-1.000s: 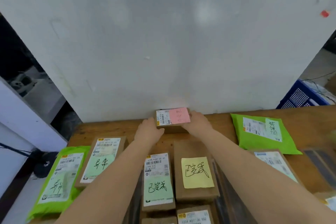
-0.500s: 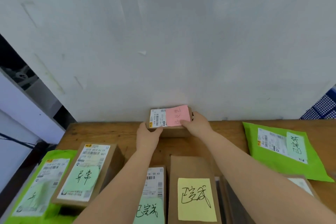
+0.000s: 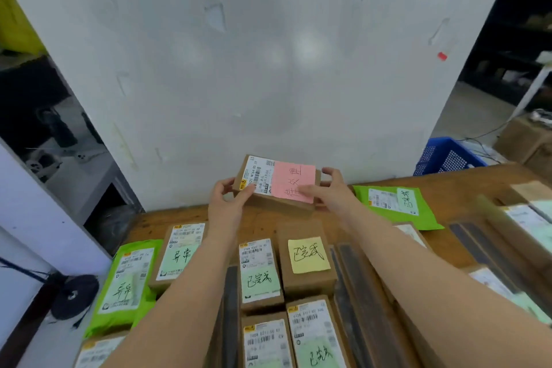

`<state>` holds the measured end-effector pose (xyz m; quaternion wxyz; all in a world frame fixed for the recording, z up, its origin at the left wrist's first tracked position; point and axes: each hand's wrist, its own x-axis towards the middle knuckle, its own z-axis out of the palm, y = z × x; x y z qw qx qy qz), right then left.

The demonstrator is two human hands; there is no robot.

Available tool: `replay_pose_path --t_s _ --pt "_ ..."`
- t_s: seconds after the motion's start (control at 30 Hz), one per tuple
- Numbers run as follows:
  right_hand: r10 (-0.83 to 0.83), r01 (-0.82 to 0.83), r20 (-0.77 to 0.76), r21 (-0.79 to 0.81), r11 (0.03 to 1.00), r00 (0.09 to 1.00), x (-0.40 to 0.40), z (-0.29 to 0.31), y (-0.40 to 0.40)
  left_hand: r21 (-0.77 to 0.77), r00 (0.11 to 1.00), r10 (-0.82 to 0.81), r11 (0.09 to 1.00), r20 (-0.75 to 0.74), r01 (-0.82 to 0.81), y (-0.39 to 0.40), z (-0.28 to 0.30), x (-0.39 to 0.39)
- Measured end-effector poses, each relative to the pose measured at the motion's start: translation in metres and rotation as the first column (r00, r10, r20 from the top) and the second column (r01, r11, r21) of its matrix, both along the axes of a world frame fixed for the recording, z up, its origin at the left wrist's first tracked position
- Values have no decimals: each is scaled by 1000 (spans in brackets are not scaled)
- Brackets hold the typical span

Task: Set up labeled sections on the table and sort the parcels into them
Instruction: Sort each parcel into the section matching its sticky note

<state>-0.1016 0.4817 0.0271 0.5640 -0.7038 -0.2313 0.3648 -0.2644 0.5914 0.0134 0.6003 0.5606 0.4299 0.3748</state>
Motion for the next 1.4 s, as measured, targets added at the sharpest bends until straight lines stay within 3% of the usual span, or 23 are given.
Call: replay_pose_path --t_s 0.07,0.2,0.43,0.6,0.8,1.07,1.23,1.3,1.4 --pt "-30 34 -69 53 998 997 -21 14 -34 22 998 -56 998 25 55 -22 15 -18" --pt "-101 105 -56 90 990 993 -65 35 -106 3 974 -190 982 120 191 -75 42 -49" --pt "-199 207 -97 76 975 975 -127 47 -225 -34 912 -373 923 167 384 -165 64 -83" --pt "-244 245 -45 15 969 969 -146 53 -299 -60 875 -463 878 145 475 -223 64 -82" --pt "-261 260 -74 -31 965 962 -141 58 -388 -40 807 -582 808 100 588 -301 63 -50" --pt "-428 440 -187 30 897 884 -98 48 -512 -124 766 -631 756 124 643 -430 58 8" --pt "-529 548 -179 84 832 830 -53 44 -587 -143 729 -662 715 173 684 -529 54 47" --pt "-546 566 -171 102 818 820 -37 38 -608 -91 695 -708 689 127 719 -561 50 61" --pt "-546 561 -140 111 820 826 -16 30 -631 -86 712 -700 707 63 702 -591 43 86"
